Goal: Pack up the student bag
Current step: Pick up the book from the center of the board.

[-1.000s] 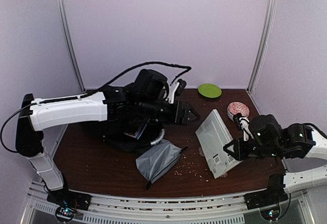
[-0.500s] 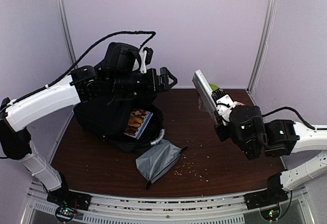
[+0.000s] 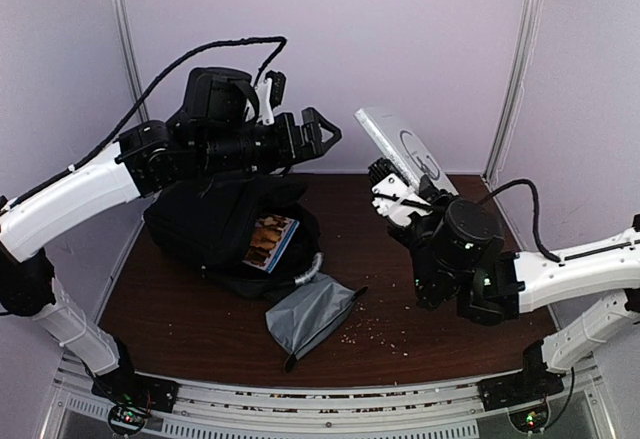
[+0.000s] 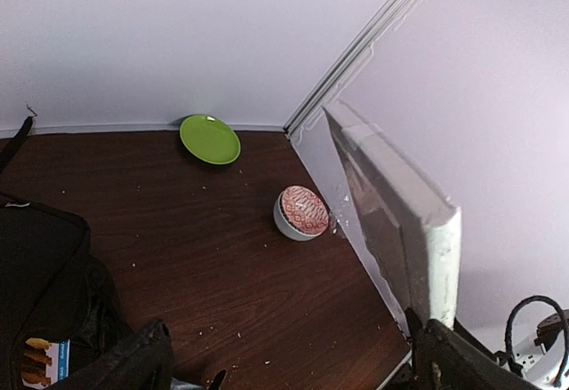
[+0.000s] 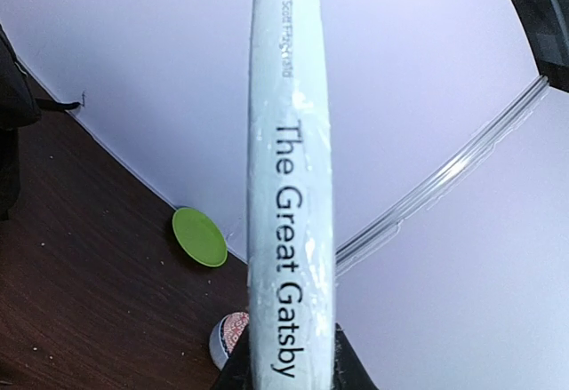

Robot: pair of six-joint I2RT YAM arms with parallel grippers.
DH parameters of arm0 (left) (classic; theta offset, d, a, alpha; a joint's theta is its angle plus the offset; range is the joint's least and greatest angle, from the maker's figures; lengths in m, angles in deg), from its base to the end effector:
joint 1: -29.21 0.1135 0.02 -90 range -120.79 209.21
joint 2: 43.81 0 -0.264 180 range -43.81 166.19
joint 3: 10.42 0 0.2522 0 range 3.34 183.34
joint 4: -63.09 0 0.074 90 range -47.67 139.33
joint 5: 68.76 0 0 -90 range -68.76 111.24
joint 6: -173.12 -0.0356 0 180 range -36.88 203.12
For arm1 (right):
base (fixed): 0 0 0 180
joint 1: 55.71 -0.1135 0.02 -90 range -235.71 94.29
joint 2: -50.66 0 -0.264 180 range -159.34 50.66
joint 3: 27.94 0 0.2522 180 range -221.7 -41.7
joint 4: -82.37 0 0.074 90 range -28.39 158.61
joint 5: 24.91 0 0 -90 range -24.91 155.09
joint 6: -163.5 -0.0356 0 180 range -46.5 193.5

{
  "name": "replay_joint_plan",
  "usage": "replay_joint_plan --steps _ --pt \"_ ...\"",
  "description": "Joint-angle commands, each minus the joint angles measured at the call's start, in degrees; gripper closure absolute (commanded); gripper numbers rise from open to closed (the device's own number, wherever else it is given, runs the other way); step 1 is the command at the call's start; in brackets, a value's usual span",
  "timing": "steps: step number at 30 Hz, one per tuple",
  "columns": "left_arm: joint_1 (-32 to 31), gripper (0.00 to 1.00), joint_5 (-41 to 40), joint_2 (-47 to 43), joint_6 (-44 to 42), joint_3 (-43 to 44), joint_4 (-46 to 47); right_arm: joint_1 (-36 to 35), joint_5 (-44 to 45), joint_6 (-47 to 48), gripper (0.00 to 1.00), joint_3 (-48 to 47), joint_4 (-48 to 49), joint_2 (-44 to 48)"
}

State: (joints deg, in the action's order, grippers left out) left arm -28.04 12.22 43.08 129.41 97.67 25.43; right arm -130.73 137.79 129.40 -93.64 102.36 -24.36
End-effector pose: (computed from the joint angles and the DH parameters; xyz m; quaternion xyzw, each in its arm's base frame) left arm 0.1916 -0.2876 0.4374 0.0294 0.7994 -0.4298 0.4188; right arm 0.1062 0.2653 0.3433 -0.2782 0.6286 -0.2701 0.6742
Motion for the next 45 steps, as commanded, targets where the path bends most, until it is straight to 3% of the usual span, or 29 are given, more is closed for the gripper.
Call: replay_joint_plan --steps 1,5,15,24,37,45 --pt "-0.7 0.02 -2.5 -0.9 0.5 2.6 3.4 -2.1 4.0 28.9 1.0 0.7 33.0 -5.5" --pt "-1.0 0.02 -2.5 -0.7 0.4 3.3 5.0 -3.6 3.3 48.9 1.0 -1.2 57.0 -13.9" --pt "-1.2 0.02 0.4 1.9 1.2 4.9 4.9 -5.4 3.4 44.4 1.0 -1.1 51.8 -14.0" --pt "0.1 0.05 5.9 4.6 6.6 5.6 3.5 -5.5 2.4 48.3 1.0 -1.8 55.5 -15.2" --pt "2.8 0.45 16.8 7.3 16.3 1.4 11.6 -5.8 2.0 51.0 1.0 -2.5 57.5 -16.0" --pt "3.7 0.54 19.6 8.4 21.7 0.1 14.3 -5.8 1.5 51.8 1.0 -2.8 57.5 -16.3"
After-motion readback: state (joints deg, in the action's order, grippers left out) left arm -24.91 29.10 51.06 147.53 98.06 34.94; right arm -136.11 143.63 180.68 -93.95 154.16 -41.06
